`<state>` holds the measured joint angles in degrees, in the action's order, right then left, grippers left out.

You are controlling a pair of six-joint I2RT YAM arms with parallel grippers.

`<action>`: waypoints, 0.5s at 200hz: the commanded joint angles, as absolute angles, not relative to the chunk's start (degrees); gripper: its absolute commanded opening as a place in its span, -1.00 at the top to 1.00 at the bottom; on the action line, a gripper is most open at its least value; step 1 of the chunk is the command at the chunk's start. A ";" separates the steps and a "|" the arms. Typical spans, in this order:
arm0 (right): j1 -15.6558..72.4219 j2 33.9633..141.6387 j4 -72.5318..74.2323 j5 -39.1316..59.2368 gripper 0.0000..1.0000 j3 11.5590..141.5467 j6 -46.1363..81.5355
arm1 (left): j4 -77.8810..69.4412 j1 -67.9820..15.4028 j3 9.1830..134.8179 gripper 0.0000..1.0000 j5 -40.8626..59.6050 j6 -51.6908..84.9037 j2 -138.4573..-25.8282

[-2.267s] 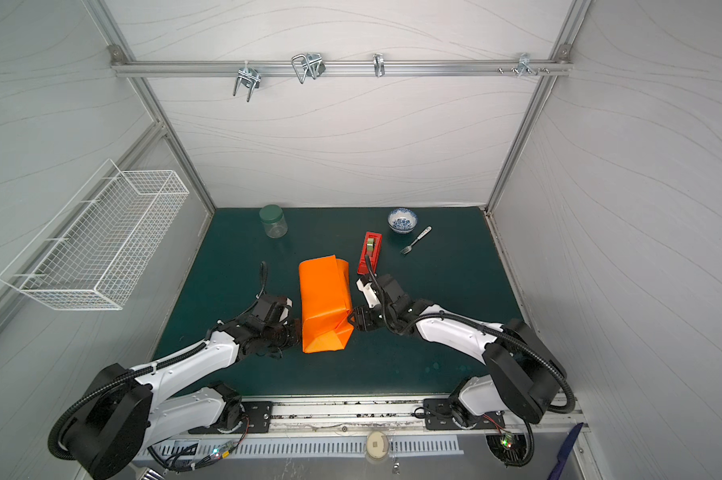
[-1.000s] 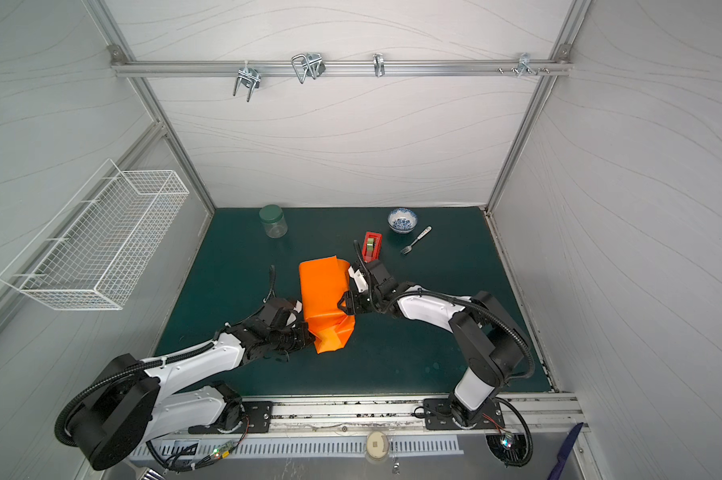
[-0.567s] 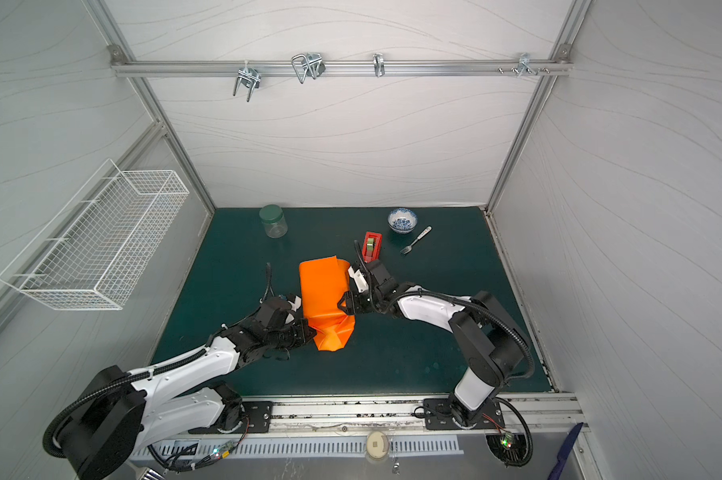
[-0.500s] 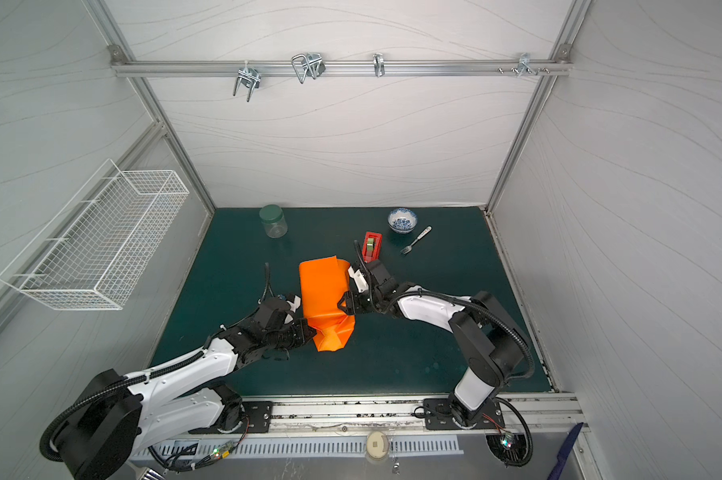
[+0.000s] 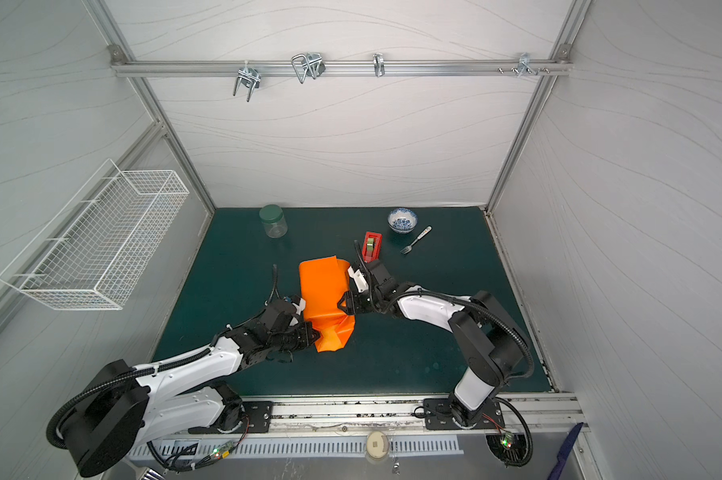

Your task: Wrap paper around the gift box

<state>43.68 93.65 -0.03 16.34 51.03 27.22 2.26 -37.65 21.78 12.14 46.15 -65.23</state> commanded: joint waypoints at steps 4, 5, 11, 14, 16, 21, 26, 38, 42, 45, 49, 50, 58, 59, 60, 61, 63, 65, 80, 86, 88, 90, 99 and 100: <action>43.55 94.92 -2.06 15.75 -0.18 50.45 27.02 | 0.21 -38.60 23.90 1.00 8.32 44.87 -66.65; 43.57 94.92 -2.08 15.78 -0.18 50.49 27.00 | 0.19 -38.68 23.90 1.00 8.25 44.85 -66.72; 43.57 94.90 -2.14 15.83 -0.18 50.48 26.99 | 0.32 -38.91 23.91 1.00 7.52 44.42 -67.00; 43.55 94.91 -2.16 15.84 -0.18 50.52 26.99 | 0.34 -39.04 23.91 1.00 7.09 44.25 -67.20; 43.54 94.92 -2.10 15.89 -0.18 50.53 26.94 | 0.39 -39.16 23.91 1.00 6.83 44.24 -67.31; 43.59 94.90 -2.12 15.90 -0.18 50.60 26.98 | 0.50 -39.32 23.90 1.00 6.11 43.98 -67.57; 43.62 94.90 -2.12 15.83 -0.18 50.58 26.99 | 0.53 -39.33 23.91 1.00 5.73 43.86 -67.97; 43.64 94.98 -2.25 15.83 -0.18 50.71 26.96 | 0.15 -39.44 23.66 1.00 5.05 43.45 -68.73; 43.76 95.03 -2.28 15.89 -0.18 50.71 26.94 | 0.02 -39.44 23.59 1.00 4.86 43.36 -68.94; 43.77 95.01 -2.33 15.91 -0.18 50.79 26.92 | -0.05 -39.44 23.56 1.00 4.68 43.33 -69.10; 43.77 94.99 -2.36 15.83 -0.18 50.80 26.95 | -0.07 -39.45 23.49 1.00 4.59 43.20 -69.21; 43.77 95.00 -2.41 15.78 -0.18 50.84 26.92 | -0.13 -39.41 23.48 1.00 4.54 43.18 -69.23; 43.77 94.92 -2.53 15.75 -0.17 50.89 26.81 | -0.55 -39.40 23.39 1.00 4.31 42.96 -69.49; 43.77 94.88 -2.59 15.74 -0.17 50.89 26.81 | -0.63 -39.39 23.38 1.00 4.31 42.97 -69.51; 43.77 94.86 -2.61 15.74 -0.17 50.89 26.81 | -0.67 -39.42 23.34 1.00 4.26 42.93 -69.51; 43.73 94.89 -2.62 15.73 -0.17 50.89 26.76 | -0.73 -39.40 23.31 1.00 4.24 42.91 -69.56; 43.76 94.87 -2.59 15.80 -0.17 50.89 26.80 | -0.78 -39.43 23.25 1.00 4.18 42.85 -69.58; 43.72 94.86 -2.62 15.75 -0.17 50.89 26.74 | -0.85 -39.43 23.28 1.00 4.14 42.86 -69.60; 43.76 94.92 -2.78 15.66 -0.17 50.97 26.63 | -1.07 -39.49 23.16 1.00 3.54 42.45 -69.95; 43.76 94.89 -2.86 15.56 -0.17 51.05 26.63 | -0.93 -39.43 23.16 1.00 3.15 42.28 -70.16; 43.77 94.91 -2.89 15.58 -0.17 51.06 26.63 | -0.83 -39.43 23.13 1.00 3.09 42.25 -70.21; 43.77 94.92 -2.85 15.63 -0.17 51.06 26.63 | -0.87 -39.50 23.12 1.00 2.95 42.27 -70.15; 43.77 94.91 -2.81 15.56 -0.17 51.06 26.63 | -0.82 -39.46 22.86 1.00 2.60 42.07 -70.09; 43.77 94.92 -2.81 15.65 -0.17 51.06 26.63 | -0.85 -39.50 22.86 1.00 2.53 42.04 -70.12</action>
<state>43.68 93.65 -0.03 16.56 51.05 27.20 1.15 -39.18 21.80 5.41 43.35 -69.69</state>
